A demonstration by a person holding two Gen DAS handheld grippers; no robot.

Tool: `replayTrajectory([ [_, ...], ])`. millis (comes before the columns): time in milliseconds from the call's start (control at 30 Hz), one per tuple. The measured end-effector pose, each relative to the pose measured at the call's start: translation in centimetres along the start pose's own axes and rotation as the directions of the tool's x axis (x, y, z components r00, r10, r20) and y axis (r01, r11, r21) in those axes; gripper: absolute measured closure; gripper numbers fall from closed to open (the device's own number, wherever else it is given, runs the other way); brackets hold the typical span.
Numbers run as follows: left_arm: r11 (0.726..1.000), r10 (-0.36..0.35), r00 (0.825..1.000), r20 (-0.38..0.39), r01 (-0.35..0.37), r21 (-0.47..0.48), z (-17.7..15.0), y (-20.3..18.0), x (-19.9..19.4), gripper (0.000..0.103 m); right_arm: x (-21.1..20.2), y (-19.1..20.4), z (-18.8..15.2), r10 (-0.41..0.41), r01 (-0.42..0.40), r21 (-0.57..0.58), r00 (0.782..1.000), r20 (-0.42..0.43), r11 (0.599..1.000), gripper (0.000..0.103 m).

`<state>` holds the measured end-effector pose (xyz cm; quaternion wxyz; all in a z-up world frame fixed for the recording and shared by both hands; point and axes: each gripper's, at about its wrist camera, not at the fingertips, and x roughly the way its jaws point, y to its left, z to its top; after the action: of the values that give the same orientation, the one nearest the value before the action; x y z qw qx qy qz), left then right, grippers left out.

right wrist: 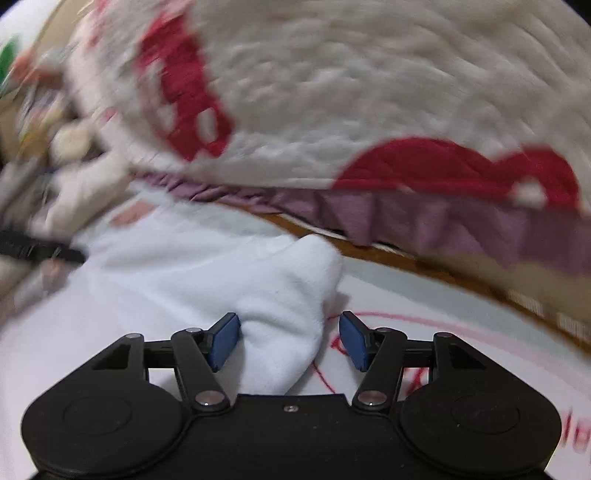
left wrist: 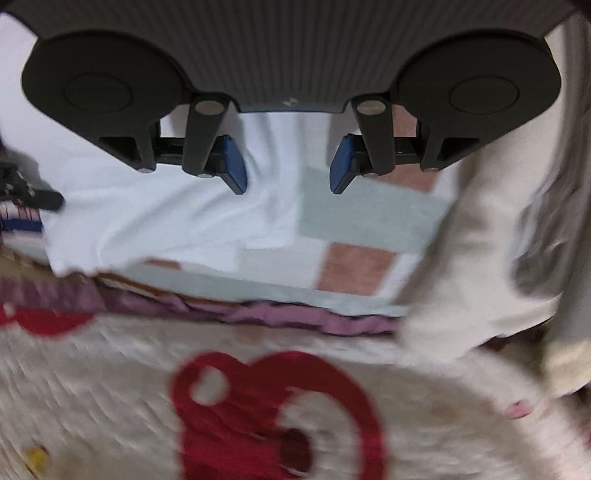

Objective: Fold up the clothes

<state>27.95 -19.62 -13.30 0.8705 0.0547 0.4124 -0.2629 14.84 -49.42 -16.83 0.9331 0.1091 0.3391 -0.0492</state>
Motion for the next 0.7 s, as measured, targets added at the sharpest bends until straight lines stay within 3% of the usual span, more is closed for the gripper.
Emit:
replayTrajectory([
  [133, 0.974, -0.147, 0.989, 0.013, 0.147, -0.173, -1.2, 2.8, -3.5, 0.053, -1.6, -1.9, -0.6, 0.001, 0.005, 0.259, 1.000, -0.025, 0.966, 0.040],
  [200, 0.939, -0.226, 0.974, 0.012, 0.221, -0.264, -2.3, 3.9, -4.7, 0.051, -2.1, -2.3, -1.2, 0.086, -0.065, 0.333, 0.995, -0.048, 0.941, 0.040],
  [333, 0.925, -0.213, 0.971, -0.106, 0.165, -0.343, -5.5, 4.6, -3.6, 0.051, -2.5, -2.1, -3.1, 0.273, -0.196, 0.495, 0.958, -0.087, 0.846, 0.040],
  [400, 0.921, -0.192, 0.974, -0.120, 0.137, -0.364, -6.8, 5.0, -3.3, 0.048, -2.7, -1.4, -4.0, 0.310, -0.215, 0.527, 0.946, -0.098, 0.822, 0.040],
  [500, 0.895, -0.232, 0.967, -0.110, 0.167, -0.413, -7.9, 5.9, -3.4, 0.047, -3.5, -0.8, -4.9, 0.338, -0.227, 0.549, 0.935, -0.109, 0.805, 0.039],
  [567, 0.899, -0.248, 0.962, -0.116, 0.184, -0.398, -8.1, 6.1, -3.4, 0.047, -4.0, -0.6, -5.5, 0.356, -0.234, 0.567, 0.928, -0.112, 0.790, 0.039],
  [667, 0.872, -0.313, 0.942, -0.122, 0.235, -0.429, -8.8, 6.6, -3.5, 0.046, -4.5, -0.6, -6.6, 0.394, -0.247, 0.616, 0.912, -0.113, 0.748, 0.039],
  [700, 0.850, -0.356, 0.926, -0.121, 0.268, -0.453, -9.0, 6.8, -3.5, 0.045, -4.6, -0.6, -6.9, 0.404, -0.251, 0.629, 0.908, -0.110, 0.735, 0.039],
])
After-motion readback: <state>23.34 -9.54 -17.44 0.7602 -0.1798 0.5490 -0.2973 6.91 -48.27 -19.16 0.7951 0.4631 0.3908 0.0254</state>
